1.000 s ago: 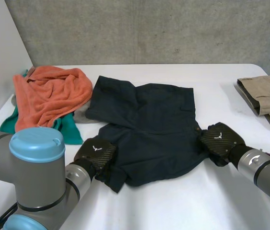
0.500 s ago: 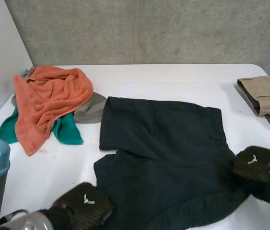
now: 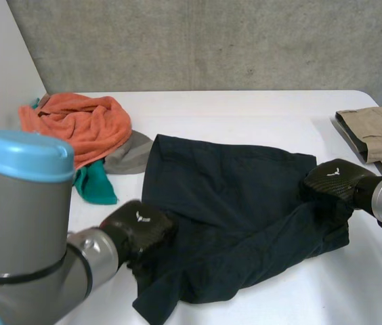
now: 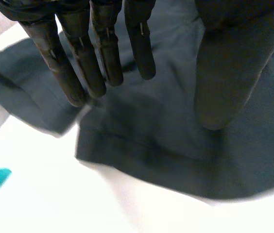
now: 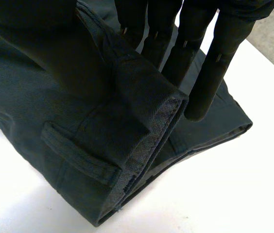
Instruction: Fold the laundry.
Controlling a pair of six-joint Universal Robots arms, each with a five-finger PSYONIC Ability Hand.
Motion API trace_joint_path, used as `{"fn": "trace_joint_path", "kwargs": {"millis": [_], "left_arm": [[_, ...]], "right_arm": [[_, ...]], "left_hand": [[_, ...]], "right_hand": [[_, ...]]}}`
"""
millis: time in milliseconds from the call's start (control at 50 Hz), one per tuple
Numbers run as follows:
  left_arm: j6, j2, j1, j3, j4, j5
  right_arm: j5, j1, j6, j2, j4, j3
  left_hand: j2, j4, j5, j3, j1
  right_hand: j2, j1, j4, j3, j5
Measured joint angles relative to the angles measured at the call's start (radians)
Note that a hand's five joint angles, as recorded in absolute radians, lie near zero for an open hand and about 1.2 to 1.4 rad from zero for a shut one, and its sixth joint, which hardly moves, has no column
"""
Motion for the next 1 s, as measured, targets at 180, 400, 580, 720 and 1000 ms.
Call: {"fn": "trace_joint_path", "kwargs": {"millis": [180,400,580,720,1000], "left_arm": [[-0.116,0.072,-0.016,-0.108,0.021,-0.014],[-0.145,-0.039,-0.045,-0.080,0.067,-0.008],[-0.180,-0.160,-0.061,0.045,0.049,-0.017],[-0.118,-0.190,0.001,0.242,0.052,-0.043],[0.117,-0.570,0.136,0.852,0.313,0.016]], "right_arm": [[0.003,0.004,0.039,-0.012,-0.056,0.027],[0.007,0.009,0.054,-0.032,-0.083,0.062],[0.008,0.002,0.060,-0.031,-0.110,0.053],[0.017,0.012,0.101,0.021,-0.174,-0.030],[0.132,0.090,0.270,0.323,-0.504,-0.361]], "left_hand": [[-0.010,-0.010,-0.015,-0.006,-0.006],[0.011,0.016,0.018,0.013,0.023],[0.616,0.625,0.594,0.611,0.596],[0.616,0.625,0.594,0.611,0.596],[0.618,0.626,0.594,0.611,0.596]], "right_hand": [[0.000,0.000,0.000,0.000,0.000],[0.000,0.000,0.000,0.000,0.000],[0.000,0.000,0.001,0.000,0.000],[0.000,0.000,0.002,0.000,0.000],[0.000,0.000,0.002,0.001,0.000]]}}
